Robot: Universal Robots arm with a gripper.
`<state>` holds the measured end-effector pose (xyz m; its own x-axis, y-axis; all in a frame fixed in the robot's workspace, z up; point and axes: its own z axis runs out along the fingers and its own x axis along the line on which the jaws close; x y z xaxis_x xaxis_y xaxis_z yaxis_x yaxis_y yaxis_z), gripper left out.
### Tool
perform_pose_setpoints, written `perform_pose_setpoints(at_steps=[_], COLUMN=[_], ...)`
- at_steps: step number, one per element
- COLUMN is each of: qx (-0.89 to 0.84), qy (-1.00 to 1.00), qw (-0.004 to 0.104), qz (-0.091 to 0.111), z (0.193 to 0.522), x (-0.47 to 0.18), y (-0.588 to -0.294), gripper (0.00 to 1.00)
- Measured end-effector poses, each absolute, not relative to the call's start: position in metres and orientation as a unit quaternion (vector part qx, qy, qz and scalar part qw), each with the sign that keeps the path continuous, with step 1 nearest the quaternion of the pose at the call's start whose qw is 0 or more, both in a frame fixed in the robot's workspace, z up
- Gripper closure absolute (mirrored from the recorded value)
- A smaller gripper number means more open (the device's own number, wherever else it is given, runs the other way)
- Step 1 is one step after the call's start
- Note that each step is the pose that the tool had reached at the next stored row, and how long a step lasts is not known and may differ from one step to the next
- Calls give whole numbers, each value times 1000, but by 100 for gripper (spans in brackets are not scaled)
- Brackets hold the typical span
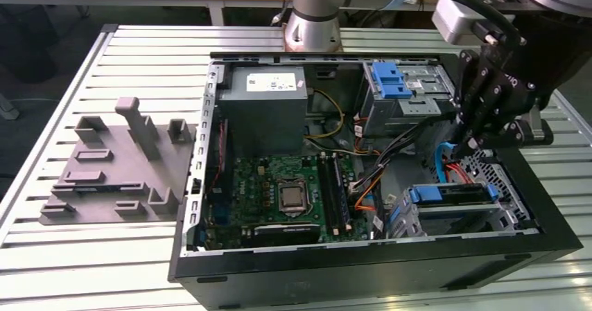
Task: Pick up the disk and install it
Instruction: 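Insert the second disk wire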
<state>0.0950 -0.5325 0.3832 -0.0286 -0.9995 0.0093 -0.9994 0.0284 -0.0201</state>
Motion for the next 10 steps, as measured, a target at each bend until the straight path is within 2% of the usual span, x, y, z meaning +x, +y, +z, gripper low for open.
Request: perform_pose_setpoints(at_steps=[10], qx=[-697], qy=[717], qw=[3], qz=[-11], z=[380], x=[95], y=[-527], gripper=[75])
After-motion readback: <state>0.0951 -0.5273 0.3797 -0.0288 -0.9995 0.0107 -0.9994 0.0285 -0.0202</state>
